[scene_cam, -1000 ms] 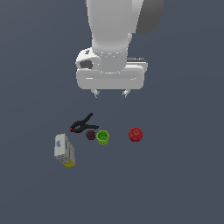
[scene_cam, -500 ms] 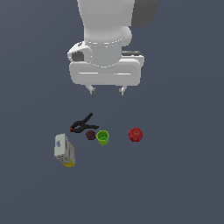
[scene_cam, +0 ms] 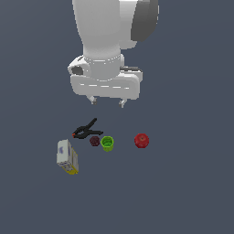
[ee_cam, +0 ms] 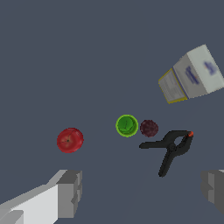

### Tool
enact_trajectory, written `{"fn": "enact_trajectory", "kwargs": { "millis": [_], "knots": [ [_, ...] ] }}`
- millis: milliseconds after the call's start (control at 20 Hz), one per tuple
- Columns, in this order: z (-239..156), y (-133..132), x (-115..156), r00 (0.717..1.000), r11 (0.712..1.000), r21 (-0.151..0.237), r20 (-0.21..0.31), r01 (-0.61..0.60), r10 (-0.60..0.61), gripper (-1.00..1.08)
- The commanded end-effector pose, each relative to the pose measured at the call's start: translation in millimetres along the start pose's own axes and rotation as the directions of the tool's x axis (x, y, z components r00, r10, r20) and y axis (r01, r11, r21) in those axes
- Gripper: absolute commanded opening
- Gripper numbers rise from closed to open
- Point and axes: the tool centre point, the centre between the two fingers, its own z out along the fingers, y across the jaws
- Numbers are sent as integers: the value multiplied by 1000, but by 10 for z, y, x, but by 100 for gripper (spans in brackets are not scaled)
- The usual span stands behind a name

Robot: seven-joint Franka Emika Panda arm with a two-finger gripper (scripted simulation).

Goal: Pick up a designated object from a clutter of objects.

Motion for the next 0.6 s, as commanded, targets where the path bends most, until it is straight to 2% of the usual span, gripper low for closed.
{"fn": "enact_trajectory", "kwargs": {
  "millis": [0, 150, 300, 400, 550],
  "knots": [
    [152, 84, 13, 999, 999, 3, 4, -53, 53, 100],
    [386, 217, 22, 991, 991, 6, 8, -136, 136, 100],
    [669, 386, 14, 971, 971, 6, 14, -238, 237, 100],
    [883, 519, -7, 949, 949, 5, 17, -315, 314, 100],
    [1213, 736, -66, 901, 902, -1, 21, -433, 432, 100]
  ]
}}
